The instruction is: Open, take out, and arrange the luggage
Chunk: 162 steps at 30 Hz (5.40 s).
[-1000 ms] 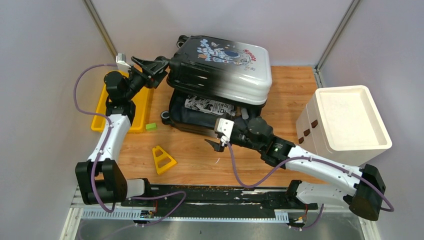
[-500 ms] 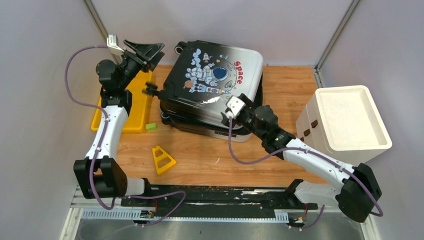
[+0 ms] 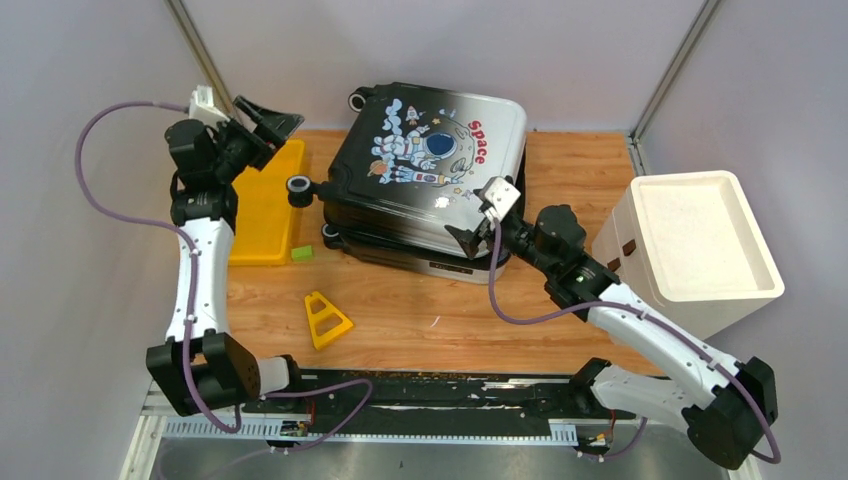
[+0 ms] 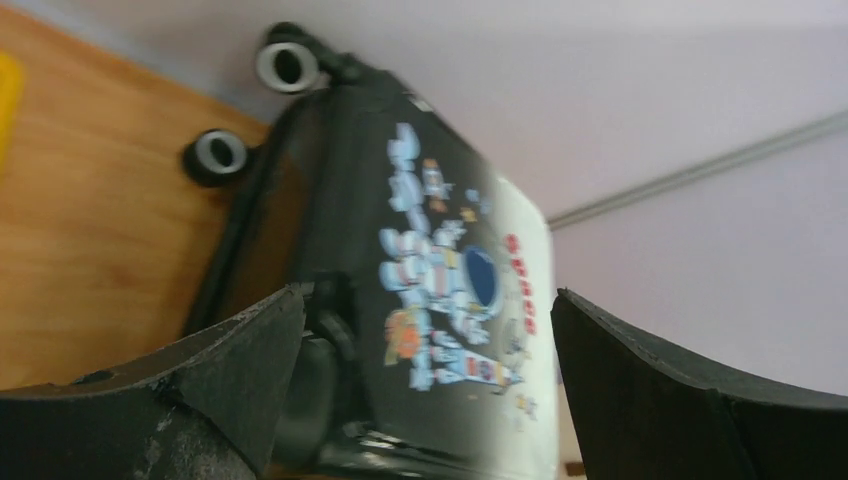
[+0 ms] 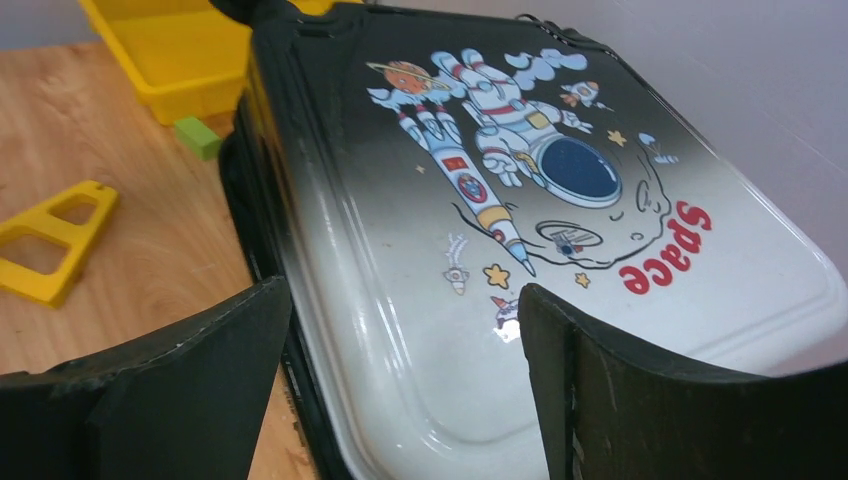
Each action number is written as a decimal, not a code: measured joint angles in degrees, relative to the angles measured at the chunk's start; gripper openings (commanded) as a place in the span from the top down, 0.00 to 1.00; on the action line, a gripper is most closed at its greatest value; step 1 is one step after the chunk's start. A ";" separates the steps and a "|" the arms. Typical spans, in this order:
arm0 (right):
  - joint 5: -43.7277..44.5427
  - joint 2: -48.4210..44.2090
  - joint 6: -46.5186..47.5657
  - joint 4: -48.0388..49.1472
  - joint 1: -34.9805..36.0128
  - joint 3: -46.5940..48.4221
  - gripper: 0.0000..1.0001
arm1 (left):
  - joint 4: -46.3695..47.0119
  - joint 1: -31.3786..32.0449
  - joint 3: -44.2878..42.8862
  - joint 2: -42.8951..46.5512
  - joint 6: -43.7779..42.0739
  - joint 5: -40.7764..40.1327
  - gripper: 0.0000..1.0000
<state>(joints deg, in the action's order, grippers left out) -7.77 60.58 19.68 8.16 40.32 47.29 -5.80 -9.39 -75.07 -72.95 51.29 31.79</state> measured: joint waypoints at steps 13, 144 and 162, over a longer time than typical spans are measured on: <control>-12.94 -6.73 -7.87 -3.19 1.33 -0.07 0.12 | 1.09 -9.70 16.04 -10.38 -2.27 7.67 0.00; -1.27 48.68 -2.71 13.62 -28.98 48.35 0.70 | -17.79 19.69 15.85 -15.10 -32.09 -14.16 0.61; -1.42 61.68 -15.23 3.54 -33.57 55.49 0.67 | -17.38 24.70 18.88 -9.92 -28.17 -15.41 0.56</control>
<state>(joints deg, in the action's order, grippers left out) -9.19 122.26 4.45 11.70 6.74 102.78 -23.18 15.31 -56.18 -82.87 23.11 16.38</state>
